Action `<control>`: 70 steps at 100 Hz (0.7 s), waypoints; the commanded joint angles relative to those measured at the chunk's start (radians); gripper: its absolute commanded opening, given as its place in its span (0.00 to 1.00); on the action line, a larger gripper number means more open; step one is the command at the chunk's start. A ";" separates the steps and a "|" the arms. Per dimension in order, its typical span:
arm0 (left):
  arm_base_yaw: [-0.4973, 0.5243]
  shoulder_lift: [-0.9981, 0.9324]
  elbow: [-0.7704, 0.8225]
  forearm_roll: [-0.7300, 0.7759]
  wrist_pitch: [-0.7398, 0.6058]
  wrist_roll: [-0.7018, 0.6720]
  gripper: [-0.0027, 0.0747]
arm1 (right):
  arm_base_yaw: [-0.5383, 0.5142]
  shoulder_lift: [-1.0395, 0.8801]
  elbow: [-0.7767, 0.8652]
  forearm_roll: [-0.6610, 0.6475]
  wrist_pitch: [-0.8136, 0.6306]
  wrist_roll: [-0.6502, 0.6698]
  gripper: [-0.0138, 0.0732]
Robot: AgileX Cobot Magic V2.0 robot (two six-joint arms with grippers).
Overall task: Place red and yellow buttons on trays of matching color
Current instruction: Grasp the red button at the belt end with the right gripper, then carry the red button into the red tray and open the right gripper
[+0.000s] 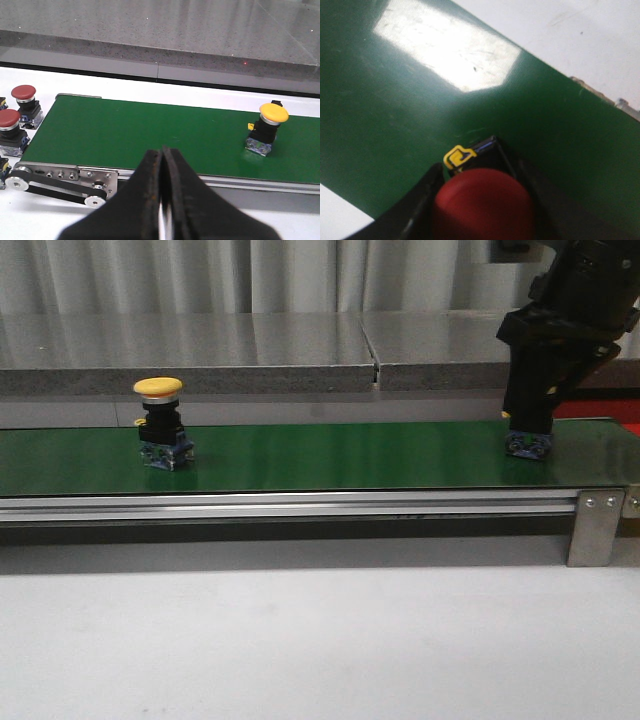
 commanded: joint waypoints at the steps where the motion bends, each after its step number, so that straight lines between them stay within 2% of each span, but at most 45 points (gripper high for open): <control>1: -0.007 0.003 -0.025 -0.012 -0.083 0.001 0.01 | -0.004 -0.047 -0.033 0.000 0.006 -0.001 0.27; 6: -0.007 0.003 -0.025 -0.012 -0.083 0.001 0.01 | -0.008 -0.048 -0.037 0.000 0.007 -0.001 0.24; 25: -0.007 0.003 -0.025 -0.012 -0.083 0.001 0.01 | -0.052 -0.053 -0.132 -0.001 0.031 0.057 0.24; 51: -0.007 0.003 -0.025 -0.012 -0.083 0.001 0.01 | -0.228 -0.019 -0.310 -0.001 0.037 0.111 0.24; 70: -0.007 0.003 -0.025 -0.012 -0.083 0.001 0.01 | -0.317 0.062 -0.343 -0.001 0.014 0.114 0.24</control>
